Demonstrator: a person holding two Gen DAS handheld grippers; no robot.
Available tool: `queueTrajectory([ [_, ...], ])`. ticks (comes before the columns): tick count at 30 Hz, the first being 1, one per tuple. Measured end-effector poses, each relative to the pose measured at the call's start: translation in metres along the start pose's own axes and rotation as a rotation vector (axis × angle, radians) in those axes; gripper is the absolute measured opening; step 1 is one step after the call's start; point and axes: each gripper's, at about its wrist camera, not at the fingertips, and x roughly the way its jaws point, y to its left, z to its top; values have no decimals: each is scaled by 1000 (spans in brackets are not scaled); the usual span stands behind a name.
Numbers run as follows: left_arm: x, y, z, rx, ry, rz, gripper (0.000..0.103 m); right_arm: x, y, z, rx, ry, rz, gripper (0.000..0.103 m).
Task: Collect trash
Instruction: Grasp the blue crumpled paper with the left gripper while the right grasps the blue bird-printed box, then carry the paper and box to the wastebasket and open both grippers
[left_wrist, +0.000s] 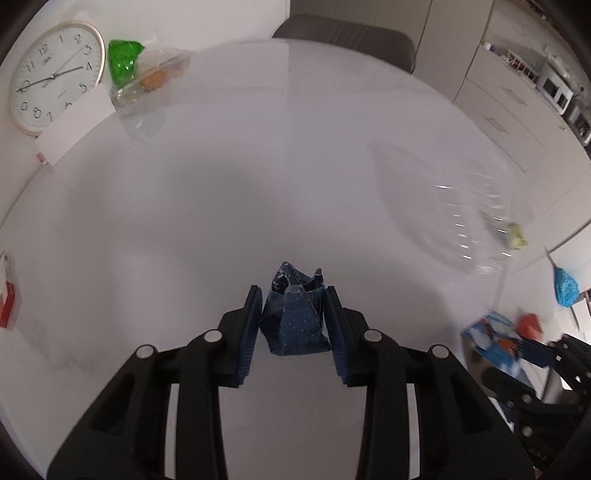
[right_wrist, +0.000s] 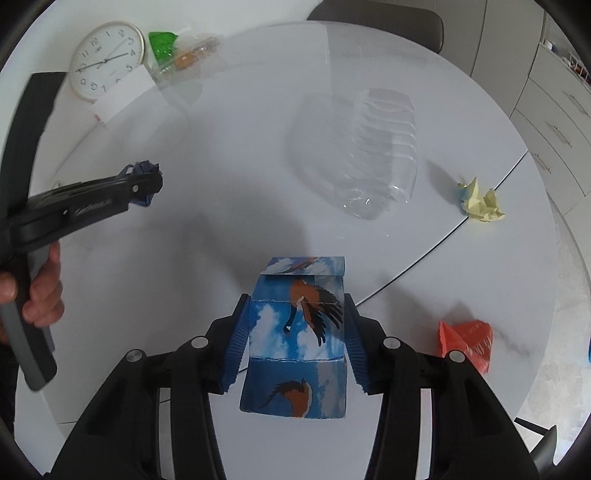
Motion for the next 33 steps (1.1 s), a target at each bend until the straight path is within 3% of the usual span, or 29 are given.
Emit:
queueTrajectory([
  [7,-57,-36,-37,74,-36,-26,34,-40,-3,-29,18,-40,11,49],
  [13,-103,-81,-77,155,-52,-87,34,-83,-26,-81,89,-81,-5,49],
  [16,-114,-102,-96,203,-47,-118,34,-96,-37,-102,131,-91,-23,49],
  [24,-132,-166,-147,346,-3,-226,34,-134,-97,-196,305,-81,-125,49],
  [33,-144,-223,-178,473,13,-291,34,-136,-144,-275,442,-2,-209,49],
])
